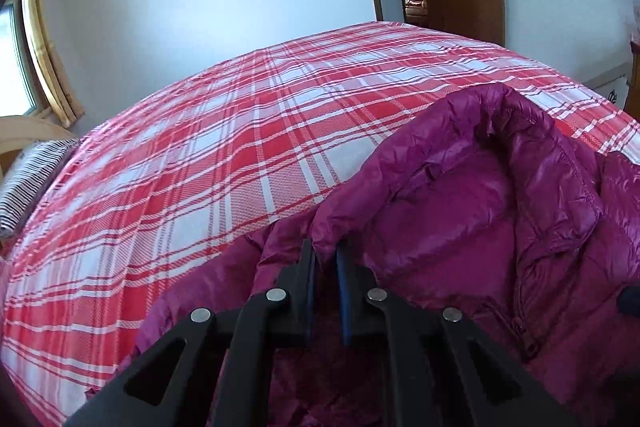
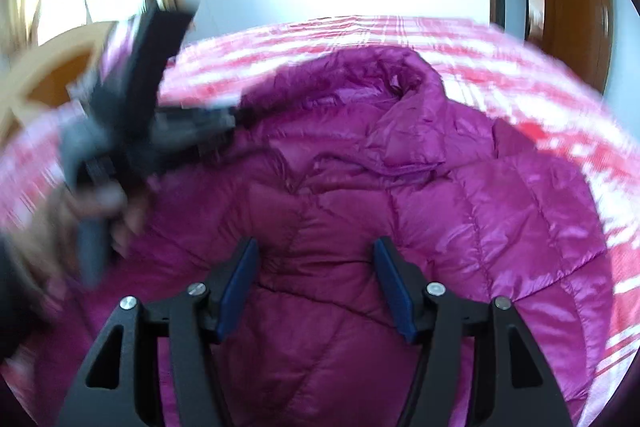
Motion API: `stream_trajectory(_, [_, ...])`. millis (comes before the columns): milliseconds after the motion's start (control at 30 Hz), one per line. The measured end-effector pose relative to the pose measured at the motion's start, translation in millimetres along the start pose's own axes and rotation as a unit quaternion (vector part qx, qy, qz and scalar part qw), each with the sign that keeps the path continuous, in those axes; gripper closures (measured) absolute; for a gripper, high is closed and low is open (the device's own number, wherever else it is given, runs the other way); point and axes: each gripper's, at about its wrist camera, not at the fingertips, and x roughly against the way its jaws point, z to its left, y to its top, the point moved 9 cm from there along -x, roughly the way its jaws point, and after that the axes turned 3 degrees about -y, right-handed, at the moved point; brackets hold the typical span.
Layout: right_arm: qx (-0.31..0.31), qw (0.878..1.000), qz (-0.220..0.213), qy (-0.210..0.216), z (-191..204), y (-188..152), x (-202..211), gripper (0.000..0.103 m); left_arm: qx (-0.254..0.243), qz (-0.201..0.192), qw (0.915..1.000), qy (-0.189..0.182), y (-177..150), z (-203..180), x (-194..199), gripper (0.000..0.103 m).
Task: Fold large clothes
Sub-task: 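Fold the side edge over the body with the left tool while the right tool grips the other edge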
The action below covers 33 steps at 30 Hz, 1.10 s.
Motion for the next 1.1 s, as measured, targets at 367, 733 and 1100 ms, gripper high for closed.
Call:
stream_trajectory(367, [-0.111,0.994,0.015,-0.019,-63.1,150.6,-35.3,0.038,0.020,0.006,0.9996,-0.021,-4.9,1.1,-7.6,0.094])
stream_trajectory(733, [-0.009,0.990,0.136,-0.020,-50.0,136.8,-94.2,0.061,0.050,0.005,0.9976,-0.048,-6.1,9.0,-10.6,0.094])
stream_trajectory(1100, [0.057,0.985,0.155,-0.043,-49.8,95.0,-96.1,0.076,0.069,-0.013,0.9963,-0.049,-4.4,14.7,-3.8,0.093])
